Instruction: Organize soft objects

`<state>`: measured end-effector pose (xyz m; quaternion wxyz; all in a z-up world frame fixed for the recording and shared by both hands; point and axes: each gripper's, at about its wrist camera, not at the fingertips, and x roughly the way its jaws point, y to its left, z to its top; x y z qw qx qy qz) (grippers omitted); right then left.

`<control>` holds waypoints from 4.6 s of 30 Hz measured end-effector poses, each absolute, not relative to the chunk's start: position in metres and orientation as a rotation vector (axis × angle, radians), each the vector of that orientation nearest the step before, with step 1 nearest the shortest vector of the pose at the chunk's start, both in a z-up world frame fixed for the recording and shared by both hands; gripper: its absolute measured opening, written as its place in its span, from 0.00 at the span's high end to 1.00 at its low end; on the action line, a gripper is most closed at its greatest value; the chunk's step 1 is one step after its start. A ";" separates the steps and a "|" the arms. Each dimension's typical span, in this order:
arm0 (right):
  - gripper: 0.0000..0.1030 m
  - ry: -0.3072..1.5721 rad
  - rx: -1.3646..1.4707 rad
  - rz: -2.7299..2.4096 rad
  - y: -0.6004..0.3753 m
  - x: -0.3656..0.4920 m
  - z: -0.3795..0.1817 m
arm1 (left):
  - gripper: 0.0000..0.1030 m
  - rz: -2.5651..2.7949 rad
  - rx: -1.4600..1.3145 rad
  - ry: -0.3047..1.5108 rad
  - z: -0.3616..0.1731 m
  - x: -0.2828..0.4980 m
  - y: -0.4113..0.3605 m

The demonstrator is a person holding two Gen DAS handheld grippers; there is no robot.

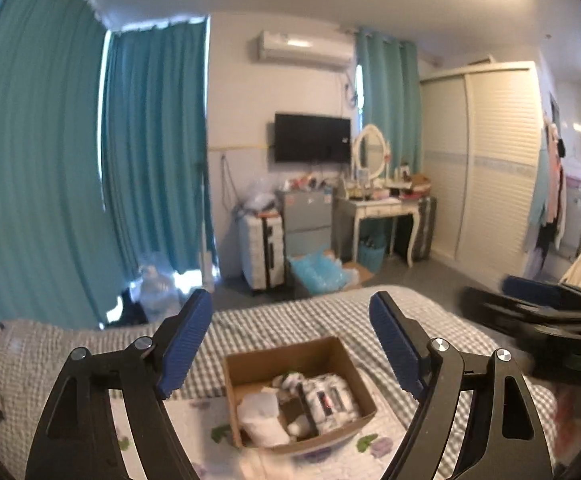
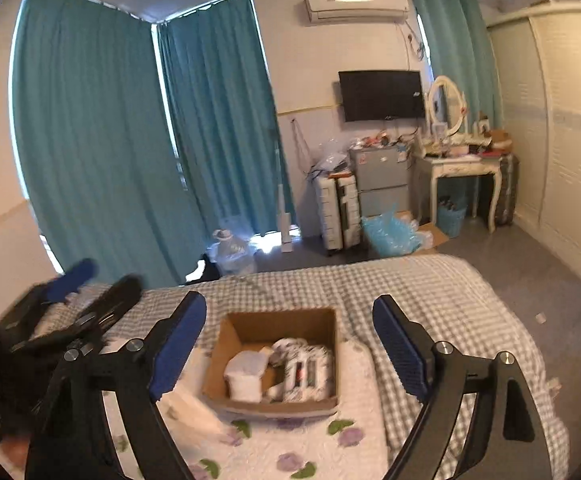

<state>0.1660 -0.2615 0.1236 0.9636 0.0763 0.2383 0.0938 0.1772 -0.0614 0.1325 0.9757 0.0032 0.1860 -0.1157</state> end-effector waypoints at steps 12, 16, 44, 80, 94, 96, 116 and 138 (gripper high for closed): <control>0.17 0.630 0.027 0.237 -0.245 0.165 -0.011 | 0.20 -0.147 0.016 0.542 0.014 0.170 -0.028; 0.17 0.758 0.028 0.319 -0.209 0.182 -0.081 | 0.20 -0.118 0.024 0.591 -0.028 0.166 -0.005; 0.84 0.823 -0.042 0.457 -0.127 0.204 -0.123 | 0.20 -0.099 -0.040 0.692 -0.084 0.177 0.048; 0.05 0.309 -0.039 0.315 -0.212 0.103 0.127 | 0.16 0.004 0.013 0.161 0.133 0.031 -0.020; 0.01 0.362 0.023 0.241 -0.258 0.104 0.013 | 0.14 0.037 -0.013 0.284 0.040 0.056 -0.036; 0.01 0.392 0.055 0.246 -0.267 0.114 -0.006 | 0.14 0.035 -0.006 0.319 0.023 0.063 -0.041; 0.01 0.421 0.062 0.268 -0.270 0.124 -0.027 | 0.14 -0.014 0.044 0.412 -0.004 0.076 -0.068; 0.01 0.432 0.018 0.274 -0.257 0.126 -0.031 | 0.14 -0.030 0.019 0.425 -0.002 0.078 -0.068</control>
